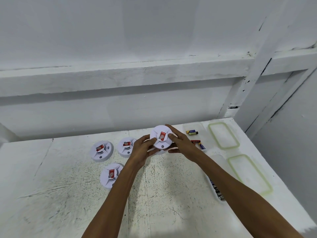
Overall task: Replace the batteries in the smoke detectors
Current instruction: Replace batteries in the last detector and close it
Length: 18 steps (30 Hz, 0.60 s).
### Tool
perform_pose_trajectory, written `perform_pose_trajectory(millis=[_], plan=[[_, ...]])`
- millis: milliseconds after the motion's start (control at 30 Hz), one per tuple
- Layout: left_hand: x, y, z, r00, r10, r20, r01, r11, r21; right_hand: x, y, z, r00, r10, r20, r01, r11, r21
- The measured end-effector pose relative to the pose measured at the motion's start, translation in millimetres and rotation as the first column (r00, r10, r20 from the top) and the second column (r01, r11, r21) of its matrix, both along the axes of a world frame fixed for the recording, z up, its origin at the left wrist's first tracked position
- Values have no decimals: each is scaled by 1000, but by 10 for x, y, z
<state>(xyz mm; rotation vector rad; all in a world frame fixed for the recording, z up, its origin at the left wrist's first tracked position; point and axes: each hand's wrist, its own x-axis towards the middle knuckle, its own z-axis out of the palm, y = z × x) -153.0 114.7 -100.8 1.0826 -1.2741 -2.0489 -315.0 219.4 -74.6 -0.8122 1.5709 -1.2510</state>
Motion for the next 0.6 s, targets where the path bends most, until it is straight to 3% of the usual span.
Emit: perform_pose_trajectory(millis=[600], plan=[[3,21,15,1000,5,-12,-5,1000,11,12,43,46,1000,7,1,-7,1000,17]])
